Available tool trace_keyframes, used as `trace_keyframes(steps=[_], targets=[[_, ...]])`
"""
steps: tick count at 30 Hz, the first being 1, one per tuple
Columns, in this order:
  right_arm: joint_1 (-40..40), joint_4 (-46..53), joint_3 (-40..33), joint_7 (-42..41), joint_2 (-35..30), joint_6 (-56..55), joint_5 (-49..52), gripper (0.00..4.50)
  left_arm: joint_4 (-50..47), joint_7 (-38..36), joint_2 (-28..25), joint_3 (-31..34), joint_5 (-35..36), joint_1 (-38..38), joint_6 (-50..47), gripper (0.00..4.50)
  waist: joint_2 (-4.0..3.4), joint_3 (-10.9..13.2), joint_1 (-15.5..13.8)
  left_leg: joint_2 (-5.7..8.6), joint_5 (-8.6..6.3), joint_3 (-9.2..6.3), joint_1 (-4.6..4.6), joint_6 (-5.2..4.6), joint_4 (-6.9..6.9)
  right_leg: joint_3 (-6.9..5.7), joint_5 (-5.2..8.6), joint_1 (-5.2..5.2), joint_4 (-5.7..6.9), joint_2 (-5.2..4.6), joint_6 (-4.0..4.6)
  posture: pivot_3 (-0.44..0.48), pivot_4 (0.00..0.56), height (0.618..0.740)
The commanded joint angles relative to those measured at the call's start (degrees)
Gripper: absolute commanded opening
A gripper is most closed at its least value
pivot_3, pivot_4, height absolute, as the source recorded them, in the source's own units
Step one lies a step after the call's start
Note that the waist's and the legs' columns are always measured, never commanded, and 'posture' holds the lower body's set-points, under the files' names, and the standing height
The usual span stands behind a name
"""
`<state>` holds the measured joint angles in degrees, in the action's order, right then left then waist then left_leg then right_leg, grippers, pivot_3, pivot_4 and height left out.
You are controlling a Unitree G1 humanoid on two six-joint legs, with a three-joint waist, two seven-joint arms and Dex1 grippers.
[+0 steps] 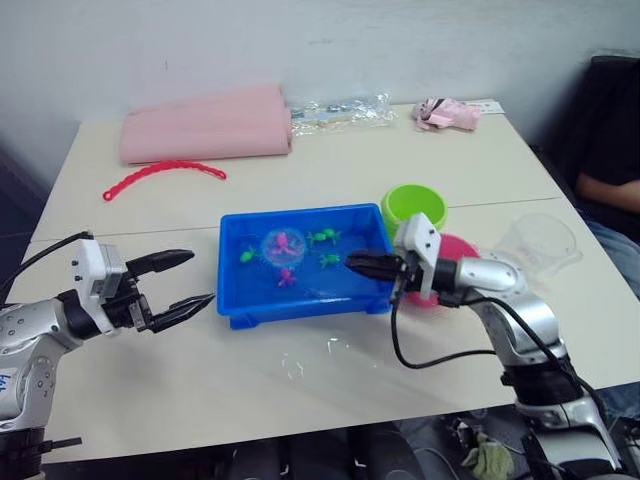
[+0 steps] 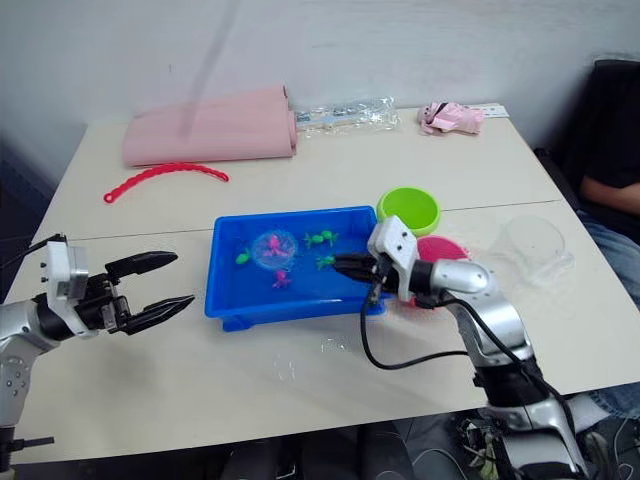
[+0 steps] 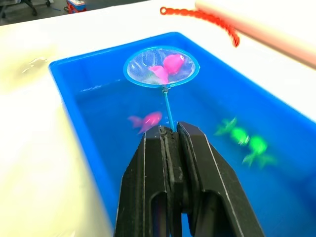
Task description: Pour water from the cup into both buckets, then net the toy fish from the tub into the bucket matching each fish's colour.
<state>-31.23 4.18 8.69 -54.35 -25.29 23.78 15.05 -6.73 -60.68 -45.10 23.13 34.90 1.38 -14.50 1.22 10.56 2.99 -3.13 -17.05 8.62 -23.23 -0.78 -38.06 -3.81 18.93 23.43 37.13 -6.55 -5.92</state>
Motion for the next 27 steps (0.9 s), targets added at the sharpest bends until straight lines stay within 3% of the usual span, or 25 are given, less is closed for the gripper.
trace_keyframes(steps=[1, 11, 20, 27], targets=[[10.59, 10.69, -8.06, -1.77, -5.60, -1.16, 4.98, 0.00, -5.16, 0.15, 1.29, -2.78, 3.64, 3.96, -2.52, 4.47, 0.02, -0.01, -0.40, 0.00, 0.00, 0.00, 0.01, 0.00, 0.00, 0.00, 0.00, -0.01, 0.00, 0.00, 0.00, 0.000, 0.150, 0.740], [15.43, 17.21, -15.05, 0.57, -8.50, -1.73, 9.96, 0.00, -5.55, -0.39, 4.38, -8.70, 4.79, 10.75, -6.10, 4.47, 0.02, -0.01, -1.44, 0.09, 0.06, -0.03, 0.05, -0.04, -0.10, 0.01, 0.00, -0.03, -0.08, 0.00, 0.00, 0.000, 0.150, 0.740], [28.79, 28.40, -34.84, 3.40, -15.18, 4.75, 20.30, 0.00, -2.39, -1.82, 7.64, -13.51, 4.82, 16.34, -8.33, 4.47, 0.02, -0.01, -1.78, 0.16, 0.09, -0.07, 0.06, -0.10, -0.12, 0.01, -0.02, -0.10, -0.12, -0.02, -0.03, 0.000, 0.150, 0.740], [40.68, 28.01, -48.17, 1.51, -17.55, 0.79, 19.10, 0.00, -2.00, -1.46, 11.72, -16.61, 4.40, 18.69, -9.71, 4.47, 0.02, -0.01, -2.94, 0.24, 0.12, -0.12, 0.14, -0.15, -0.14, 0.05, -0.05, -0.21, -0.14, 0.00, -0.09, 0.000, 0.150, 0.740]])
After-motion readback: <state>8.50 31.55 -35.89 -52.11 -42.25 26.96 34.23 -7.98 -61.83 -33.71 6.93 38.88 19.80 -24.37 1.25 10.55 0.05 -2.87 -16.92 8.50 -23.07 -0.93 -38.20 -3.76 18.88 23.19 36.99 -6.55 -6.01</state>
